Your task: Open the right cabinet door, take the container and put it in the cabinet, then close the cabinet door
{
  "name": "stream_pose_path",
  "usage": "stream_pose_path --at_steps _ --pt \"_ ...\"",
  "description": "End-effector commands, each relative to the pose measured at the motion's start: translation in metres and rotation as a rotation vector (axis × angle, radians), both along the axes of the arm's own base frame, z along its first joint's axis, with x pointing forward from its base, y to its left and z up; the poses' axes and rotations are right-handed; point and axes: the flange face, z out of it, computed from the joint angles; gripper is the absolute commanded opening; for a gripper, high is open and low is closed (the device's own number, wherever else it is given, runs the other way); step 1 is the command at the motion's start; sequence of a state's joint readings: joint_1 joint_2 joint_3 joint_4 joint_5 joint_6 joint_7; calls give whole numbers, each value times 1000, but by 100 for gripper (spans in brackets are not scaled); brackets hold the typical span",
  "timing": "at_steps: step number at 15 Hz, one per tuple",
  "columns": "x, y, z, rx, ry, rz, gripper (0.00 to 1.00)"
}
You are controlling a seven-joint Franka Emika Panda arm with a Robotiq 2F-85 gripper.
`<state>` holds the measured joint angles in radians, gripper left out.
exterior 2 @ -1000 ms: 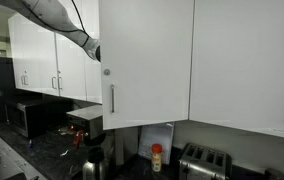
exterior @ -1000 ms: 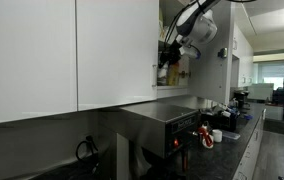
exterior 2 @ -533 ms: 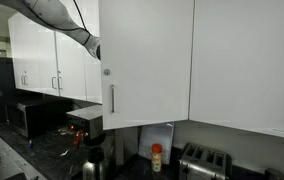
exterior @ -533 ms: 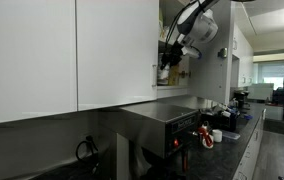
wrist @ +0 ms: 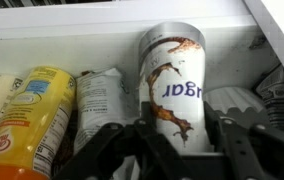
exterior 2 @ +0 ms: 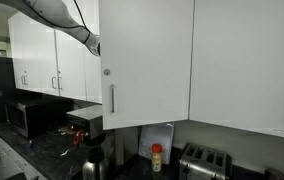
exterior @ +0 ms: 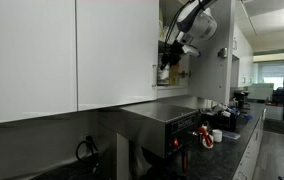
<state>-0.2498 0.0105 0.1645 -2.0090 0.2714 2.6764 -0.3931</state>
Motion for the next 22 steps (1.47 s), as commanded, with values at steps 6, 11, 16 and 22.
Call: stream_pose_path --at_steps 6,11,16,22 --pt "27 3 9 -92 8 63 24" --pt "41 7 6 -103 3 77 24" --pt "46 6 5 -100 -2 77 24" --pt "42 7 6 -90 -8 84 96"
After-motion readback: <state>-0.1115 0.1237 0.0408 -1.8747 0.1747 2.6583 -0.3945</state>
